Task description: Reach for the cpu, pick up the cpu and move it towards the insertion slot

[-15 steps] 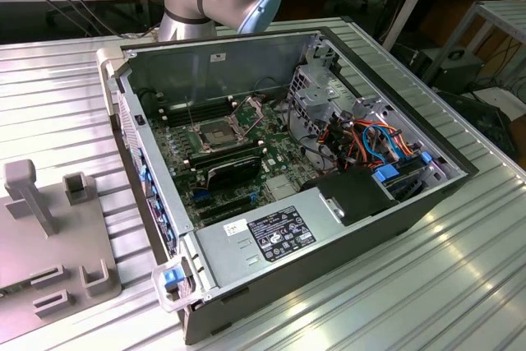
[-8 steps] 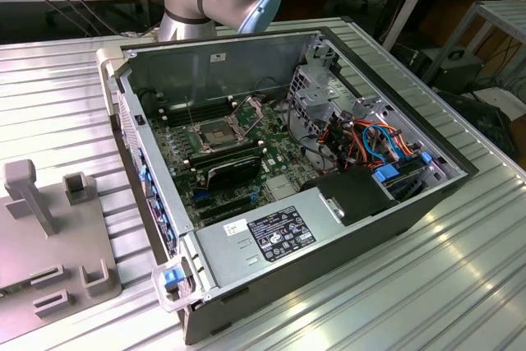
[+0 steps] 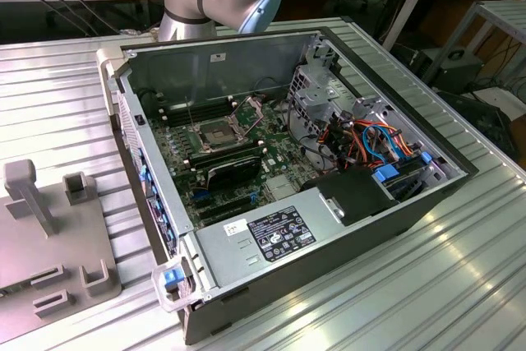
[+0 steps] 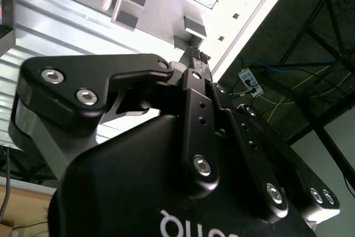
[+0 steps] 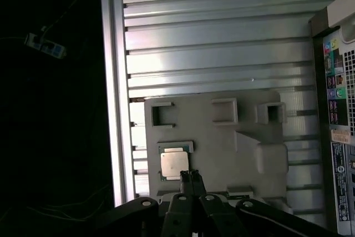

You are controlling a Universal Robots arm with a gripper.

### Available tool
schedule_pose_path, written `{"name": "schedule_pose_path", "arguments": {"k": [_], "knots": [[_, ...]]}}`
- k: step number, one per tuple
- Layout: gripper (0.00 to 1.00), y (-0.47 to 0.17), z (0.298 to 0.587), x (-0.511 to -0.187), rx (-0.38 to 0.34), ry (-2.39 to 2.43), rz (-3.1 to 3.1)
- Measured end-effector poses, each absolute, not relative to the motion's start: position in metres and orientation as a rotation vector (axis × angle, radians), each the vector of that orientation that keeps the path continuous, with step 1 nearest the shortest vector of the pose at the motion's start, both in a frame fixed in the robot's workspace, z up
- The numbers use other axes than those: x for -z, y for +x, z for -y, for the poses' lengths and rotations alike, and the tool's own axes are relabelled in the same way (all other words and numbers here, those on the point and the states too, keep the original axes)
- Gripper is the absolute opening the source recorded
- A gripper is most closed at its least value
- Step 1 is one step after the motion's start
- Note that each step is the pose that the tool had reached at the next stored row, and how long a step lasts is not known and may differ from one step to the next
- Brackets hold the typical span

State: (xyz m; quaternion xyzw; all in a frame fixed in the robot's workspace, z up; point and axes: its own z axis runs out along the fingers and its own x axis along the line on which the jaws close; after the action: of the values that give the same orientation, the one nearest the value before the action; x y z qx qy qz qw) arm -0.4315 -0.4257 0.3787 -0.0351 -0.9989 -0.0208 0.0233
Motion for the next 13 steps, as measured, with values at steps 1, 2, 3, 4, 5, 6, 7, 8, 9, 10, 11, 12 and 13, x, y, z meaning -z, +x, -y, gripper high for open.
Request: {"name": "schedule_pose_path", "arguments": {"k": [1, 2, 3, 4, 5, 6, 7, 8, 9, 10, 11, 12, 13], "knots": [[0.11, -0.4315, 0.4257, -0.3787, 0.064, -0.109, 3.092], [0.11, -0.4315, 0.4257, -0.3784, 0.064, -0.109, 3.092], [0.11, -0.4315, 0.4257, -0.3782, 0.064, -0.109, 3.092], [0.11, -0.4315, 0.4257, -0.3782, 0.064, -0.109, 3.092], [0.11, -0.4315, 0.4257, -0.3781, 0.064, -0.109, 3.092], [0.11, -0.4315, 0.4257, -0.3781, 0.064, -0.109, 3.092], [0.11, -0.4315, 0.4257, -0.3781, 0.064, -0.109, 3.092], [0.11, -0.4315, 0.4257, -0.3781, 0.064, -0.109, 3.092], [0.11, -0.4315, 0.4257, -0.3781, 0.064, -0.109, 3.092], [0.11, -0.4315, 0.4257, -0.378, 0.064, -0.109, 3.092], [0.11, -0.4315, 0.4257, -0.378, 0.064, -0.109, 3.092], [0.11, -0.4316, 0.4258, -0.3779, 0.065, -0.109, 3.093], [0.11, -0.4317, 0.4263, -0.3777, 0.065, -0.108, 3.093]]}}
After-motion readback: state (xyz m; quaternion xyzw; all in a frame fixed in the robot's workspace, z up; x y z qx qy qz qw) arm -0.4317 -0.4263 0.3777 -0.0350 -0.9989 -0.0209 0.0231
